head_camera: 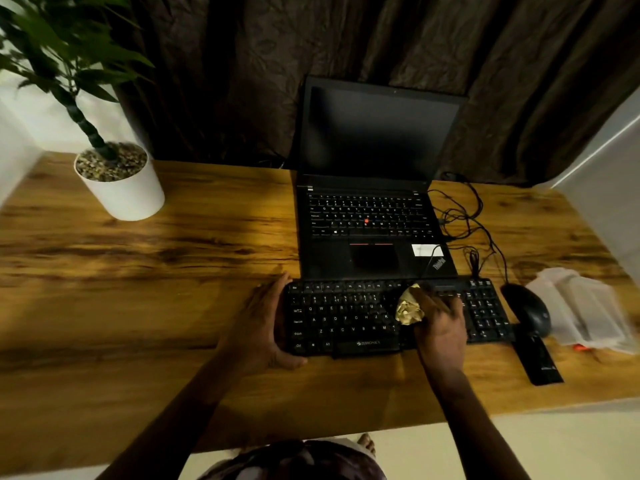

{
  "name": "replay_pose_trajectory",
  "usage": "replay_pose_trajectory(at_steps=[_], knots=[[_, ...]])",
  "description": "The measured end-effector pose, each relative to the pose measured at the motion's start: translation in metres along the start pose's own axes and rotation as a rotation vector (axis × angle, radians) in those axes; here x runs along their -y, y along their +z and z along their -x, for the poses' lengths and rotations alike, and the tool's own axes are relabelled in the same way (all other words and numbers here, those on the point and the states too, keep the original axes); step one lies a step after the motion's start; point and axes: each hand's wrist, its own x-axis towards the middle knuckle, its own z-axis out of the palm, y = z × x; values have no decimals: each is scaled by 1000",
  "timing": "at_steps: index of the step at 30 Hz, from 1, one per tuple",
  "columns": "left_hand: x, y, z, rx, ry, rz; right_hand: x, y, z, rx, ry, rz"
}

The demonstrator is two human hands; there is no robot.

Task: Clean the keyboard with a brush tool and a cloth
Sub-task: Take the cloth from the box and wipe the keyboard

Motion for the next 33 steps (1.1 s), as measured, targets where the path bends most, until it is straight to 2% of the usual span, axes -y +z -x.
replay_pose_trajectory(at_steps=[4, 6, 10, 16, 22, 26, 29, 33], knots=[[1, 0, -1, 11, 4, -2, -8, 0, 2, -22, 69, 27], [0, 0, -1, 11, 1, -4, -1, 4, 5, 19, 86, 23], [0, 0, -1, 4, -4, -3, 9, 3, 13, 66, -51, 4], [1, 0, -1, 1, 0, -15, -13, 4, 7, 100, 115, 67], [2, 1, -1, 6, 3, -32, 7, 4, 10, 137, 20, 21], [2, 1, -1, 8, 2, -41, -17, 0, 2, 117, 117, 99], [2, 1, 0, 4, 4, -30, -12, 2, 1, 66, 219, 53], [1, 1, 0, 10, -4, -13, 5, 10, 9, 100, 158, 14]])
